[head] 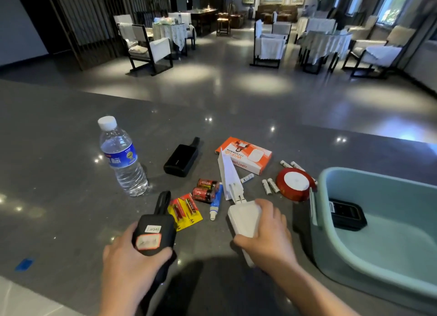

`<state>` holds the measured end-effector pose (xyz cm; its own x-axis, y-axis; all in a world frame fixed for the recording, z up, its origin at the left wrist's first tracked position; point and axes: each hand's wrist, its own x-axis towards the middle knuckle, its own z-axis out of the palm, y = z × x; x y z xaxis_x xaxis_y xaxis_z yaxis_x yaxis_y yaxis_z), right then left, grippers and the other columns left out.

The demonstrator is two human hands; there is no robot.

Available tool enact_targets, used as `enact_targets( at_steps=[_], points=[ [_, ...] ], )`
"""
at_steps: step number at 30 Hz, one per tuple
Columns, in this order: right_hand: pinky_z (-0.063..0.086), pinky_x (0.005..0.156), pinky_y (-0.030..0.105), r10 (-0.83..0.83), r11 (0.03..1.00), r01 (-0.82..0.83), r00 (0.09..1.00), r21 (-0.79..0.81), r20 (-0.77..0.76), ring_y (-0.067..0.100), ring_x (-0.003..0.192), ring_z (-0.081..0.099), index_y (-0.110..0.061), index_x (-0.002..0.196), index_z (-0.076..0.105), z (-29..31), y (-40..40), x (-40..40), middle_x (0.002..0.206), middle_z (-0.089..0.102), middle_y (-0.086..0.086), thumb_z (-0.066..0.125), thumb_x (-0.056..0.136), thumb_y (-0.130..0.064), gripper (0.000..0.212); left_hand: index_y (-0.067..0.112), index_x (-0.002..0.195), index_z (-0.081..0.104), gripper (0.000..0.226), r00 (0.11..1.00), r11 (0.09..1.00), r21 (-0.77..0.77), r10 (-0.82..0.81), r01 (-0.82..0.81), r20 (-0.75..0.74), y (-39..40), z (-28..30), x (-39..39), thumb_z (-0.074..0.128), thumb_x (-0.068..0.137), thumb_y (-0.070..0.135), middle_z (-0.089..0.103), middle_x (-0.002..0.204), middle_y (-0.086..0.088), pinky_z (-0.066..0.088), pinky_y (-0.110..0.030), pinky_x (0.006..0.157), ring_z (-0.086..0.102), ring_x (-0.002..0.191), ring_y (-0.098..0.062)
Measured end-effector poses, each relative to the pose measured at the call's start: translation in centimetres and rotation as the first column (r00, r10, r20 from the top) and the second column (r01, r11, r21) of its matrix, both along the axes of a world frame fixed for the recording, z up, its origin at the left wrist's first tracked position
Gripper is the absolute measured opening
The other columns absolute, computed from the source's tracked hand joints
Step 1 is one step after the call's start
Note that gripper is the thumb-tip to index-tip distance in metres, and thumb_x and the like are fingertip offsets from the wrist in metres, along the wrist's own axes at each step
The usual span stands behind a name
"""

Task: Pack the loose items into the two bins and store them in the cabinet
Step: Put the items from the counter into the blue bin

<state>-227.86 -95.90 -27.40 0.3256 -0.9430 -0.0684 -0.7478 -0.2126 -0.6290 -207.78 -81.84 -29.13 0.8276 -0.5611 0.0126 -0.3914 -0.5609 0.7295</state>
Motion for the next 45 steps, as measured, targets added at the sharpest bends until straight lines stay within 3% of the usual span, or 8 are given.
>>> enact_targets(
  at_steps=[6,10,15,21,24,28,36,45],
  points=[
    [0.037,0.1,0.032,0.084,0.986,-0.064,0.988,-0.152,0.129,0.01,0.116,0.034,-0.037,0.133,0.026,5.5,1.1,-2.5,0.122,0.037,-0.013,0.075,0.061,-0.039,0.087,0.025,0.134,0.049,0.091,0.981,0.965,-0.184,-0.176,0.189,0.083,-2.7,5.2,-4.1,0.086,0.051,0.028,0.056,0.115,0.005,0.037,-0.035,0.094,0.038,0.115,-0.016],
    [0.033,0.09,0.025,0.033,0.951,0.038,0.974,-0.307,0.222,0.005,0.107,0.033,-0.041,0.127,0.031,7.9,0.8,-6.3,0.113,0.037,-0.019,0.075,0.057,-0.033,0.083,0.032,0.129,0.051,0.09,0.94,0.903,-0.265,-0.311,0.338,0.137,-5.5,7.2,-7.8,0.088,0.048,0.027,0.052,0.105,0.014,0.037,-0.033,0.091,0.043,0.111,-0.015],
    [0.032,0.084,0.025,-0.147,0.911,0.218,0.964,-0.349,0.219,0.007,0.106,0.034,-0.038,0.128,0.034,9.6,-1.2,-14.3,0.112,0.04,-0.017,0.079,0.058,-0.029,0.083,0.036,0.126,0.052,0.089,0.869,0.813,-0.31,-0.481,0.493,0.121,-9.0,8.3,-13.3,0.09,0.045,0.027,0.037,0.096,0.034,0.039,-0.038,0.097,0.047,0.113,-0.018],
    [0.039,0.089,0.035,-0.38,0.877,0.377,0.924,-0.297,0.051,0.018,0.114,0.04,-0.028,0.13,0.039,9.2,-4.2,-23.8,0.118,0.046,-0.004,0.079,0.058,-0.033,0.082,0.05,0.12,0.048,0.087,0.732,0.644,-0.404,-0.673,0.65,0.107,-14.2,9.5,-20.2,0.079,0.039,0.049,0.051,0.108,0.032,0.046,-0.042,0.096,0.052,0.112,-0.01],
    [0.04,0.085,0.033,-0.416,0.892,0.385,0.904,-0.234,-0.099,0.02,0.111,0.042,-0.028,0.13,0.036,8.0,-5.6,-25.9,0.121,0.046,-0.002,0.079,0.059,-0.04,0.084,0.044,0.119,0.05,0.082,0.689,0.587,-0.418,-0.709,0.694,0.149,-17.0,9.4,-23.5,0.071,0.04,0.054,0.048,0.103,0.032,0.042,-0.034,0.091,0.047,0.108,-0.008],
    [0.042,0.081,0.032,-0.381,0.924,0.36,0.889,-0.125,-0.253,0.019,0.11,0.042,-0.029,0.131,0.032,6.1,-6.9,-26.3,0.119,0.045,-0.001,0.074,0.061,-0.05,0.085,0.038,0.124,0.049,0.082,0.678,0.586,-0.382,-0.715,0.715,0.17,-19.2,8.5,-26.2,0.08,0.048,0.046,0.042,0.098,0.033,0.03,-0.022,0.081,0.038,0.1,-0.001],
    [0.048,0.079,0.033,-0.224,0.94,0.323,0.825,0.107,-0.519,0.027,0.112,0.051,-0.02,0.138,0.028,3.8,-8.8,-26.4,0.129,0.043,0.007,0.077,0.059,-0.053,0.098,0.04,0.126,0.046,0.082,0.649,0.586,-0.297,-0.735,0.754,0.197,-19.8,6.9,-26.4,0.082,0.052,0.042,0.048,0.108,0.024,0.032,-0.024,0.085,0.033,0.104,0.003],
    [0.048,0.096,0.041,-0.017,0.883,0.332,0.728,0.331,-0.685,0.037,0.118,0.05,-0.004,0.143,0.018,1.5,-10.8,-25.6,0.134,0.033,0.017,0.072,0.06,-0.067,0.117,0.041,0.127,0.045,0.085,0.619,0.577,-0.238,-0.765,0.781,0.179,-19.6,6.9,-26.1,0.078,0.049,0.048,0.05,0.113,0.021,0.038,-0.03,0.09,0.035,0.108,0.001]
  ],
)
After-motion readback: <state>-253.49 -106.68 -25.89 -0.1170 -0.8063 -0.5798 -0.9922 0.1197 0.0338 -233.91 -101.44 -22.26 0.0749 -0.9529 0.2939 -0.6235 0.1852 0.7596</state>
